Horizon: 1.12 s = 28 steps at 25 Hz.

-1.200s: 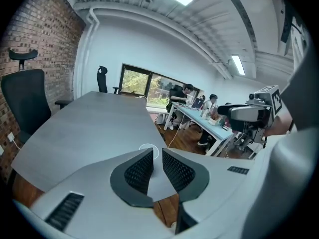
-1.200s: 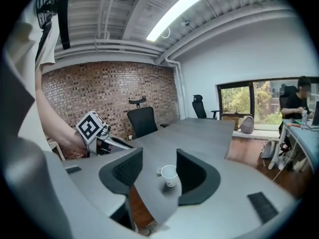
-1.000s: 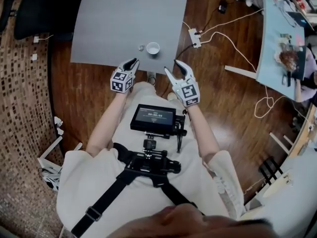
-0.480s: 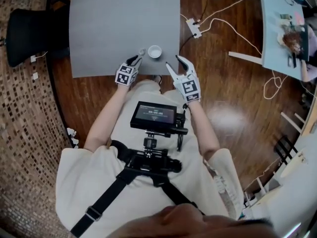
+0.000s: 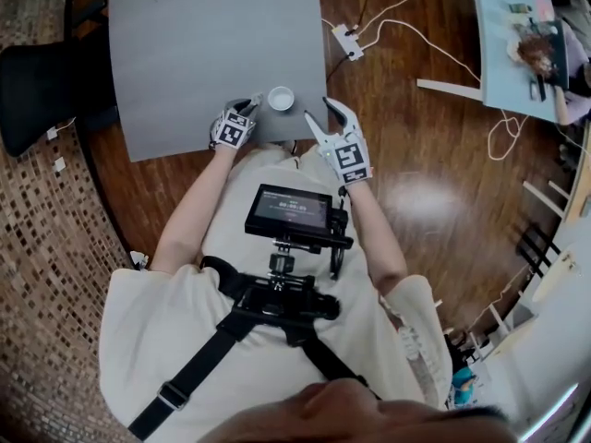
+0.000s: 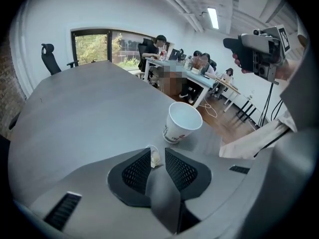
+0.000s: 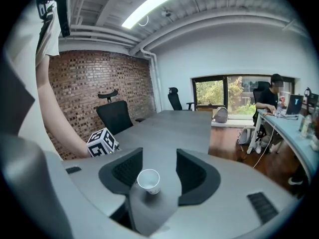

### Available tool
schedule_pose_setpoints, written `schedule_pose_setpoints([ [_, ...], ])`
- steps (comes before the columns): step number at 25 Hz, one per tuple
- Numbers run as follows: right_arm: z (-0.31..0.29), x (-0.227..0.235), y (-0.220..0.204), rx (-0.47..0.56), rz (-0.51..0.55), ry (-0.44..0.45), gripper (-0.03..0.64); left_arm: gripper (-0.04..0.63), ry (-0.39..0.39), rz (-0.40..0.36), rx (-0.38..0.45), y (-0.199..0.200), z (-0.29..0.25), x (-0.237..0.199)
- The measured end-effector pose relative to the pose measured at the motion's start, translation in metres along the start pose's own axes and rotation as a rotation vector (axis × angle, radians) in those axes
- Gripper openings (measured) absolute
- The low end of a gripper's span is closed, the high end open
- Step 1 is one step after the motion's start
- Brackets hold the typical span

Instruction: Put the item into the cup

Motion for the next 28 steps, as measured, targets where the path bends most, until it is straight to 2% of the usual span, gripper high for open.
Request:
schedule_pose_setpoints([
  [7,0.004,0.003,-0.001,-0.004,-0.034,-0.047,0.225,0.092,-0.009,-0.069,-0.056,0.0,-0.013,-0.007],
  [17,0.011,0.003,-0.002,0.011,-0.058,-0.064,0.225,0.092,-0.054,-0.16,-0.125,-0.004,-0.029,-0.01],
  [20,0.01,0.004,-0.005,0.013,-0.064,-0.068,0.225,0.042,-0.054,-0.184,-0.147,-0.008,-0.034,-0.012],
  [22,0.01,0.004,-0.006,0.014,-0.067,-0.068,0.225,0.011,-0.041,-0.193,-0.147,-0.008,-0.032,-0.012],
  [28,0.012,0.004,-0.009,0.014,-0.065,-0.06,0.225,0.003,-0.011,-0.179,-0.097,0.0,-0.021,-0.017],
])
Point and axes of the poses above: the fingertips, and each gripper's own axes: z backward along the fingers, x to its right, y out of its top, the point moved 10 cm from there along z, backward along the fingers, and after that the axes turned 13 degrees about y, right-handed, at the moved point
